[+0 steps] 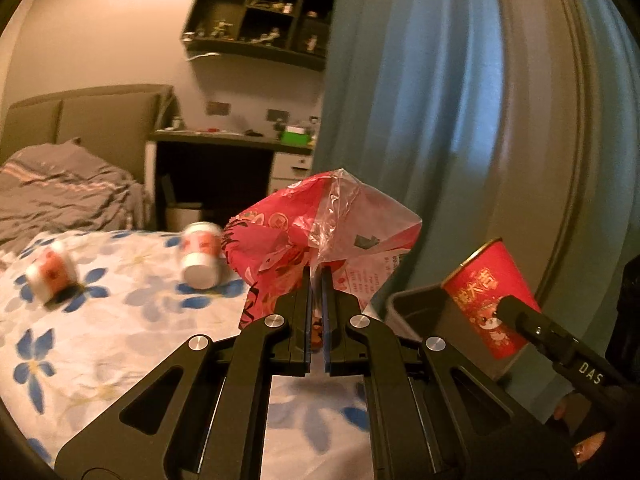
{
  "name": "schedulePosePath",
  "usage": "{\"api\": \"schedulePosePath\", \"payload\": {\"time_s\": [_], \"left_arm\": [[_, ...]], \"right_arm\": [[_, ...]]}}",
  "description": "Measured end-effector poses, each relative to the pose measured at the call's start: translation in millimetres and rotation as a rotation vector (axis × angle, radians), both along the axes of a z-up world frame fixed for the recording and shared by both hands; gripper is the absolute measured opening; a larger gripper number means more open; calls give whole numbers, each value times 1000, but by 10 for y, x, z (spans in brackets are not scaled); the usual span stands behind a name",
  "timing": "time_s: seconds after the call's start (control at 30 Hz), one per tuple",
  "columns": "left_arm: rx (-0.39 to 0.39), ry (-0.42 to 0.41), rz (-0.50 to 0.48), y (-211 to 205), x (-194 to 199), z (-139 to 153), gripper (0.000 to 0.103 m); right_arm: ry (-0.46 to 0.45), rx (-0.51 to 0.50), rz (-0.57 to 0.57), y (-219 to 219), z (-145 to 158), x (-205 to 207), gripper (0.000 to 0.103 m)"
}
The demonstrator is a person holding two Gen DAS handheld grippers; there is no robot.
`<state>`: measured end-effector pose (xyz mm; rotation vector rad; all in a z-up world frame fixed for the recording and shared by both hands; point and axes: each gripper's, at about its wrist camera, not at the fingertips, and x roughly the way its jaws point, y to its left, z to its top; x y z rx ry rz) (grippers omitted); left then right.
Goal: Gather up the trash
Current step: 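Carry the red cup and red-and-white bag over to the brown bin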
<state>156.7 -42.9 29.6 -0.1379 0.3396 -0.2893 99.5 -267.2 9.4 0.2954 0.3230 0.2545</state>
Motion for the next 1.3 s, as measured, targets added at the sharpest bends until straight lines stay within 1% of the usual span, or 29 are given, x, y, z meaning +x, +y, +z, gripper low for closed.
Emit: {"api": "schedulePosePath", "payload": {"time_s": [0.37, 0.47, 0.6, 0.77, 0.9, 1.3], "left_arm": [[23, -11, -191, -936, 251, -74, 3], [34, -14, -238, -1155, 289, -134, 3], [45, 5, -277, -1395, 374, -237, 3], [47, 55, -313, -1588, 484, -402, 3], [50, 77, -340, -1719, 531, -496, 3], [51, 137, -383, -1889, 630, -697, 3]], "right_arm": [[-9, 24, -178, -706, -51, 46, 59], [-9, 25, -207, -823, -76, 72, 59], [-5, 30, -236, -960, -127, 95, 59], [2, 40, -257, -1085, -193, 126, 59], [8, 53, -270, -1178, -243, 132, 59], [24, 61, -288, -1245, -331, 153, 59]]}}
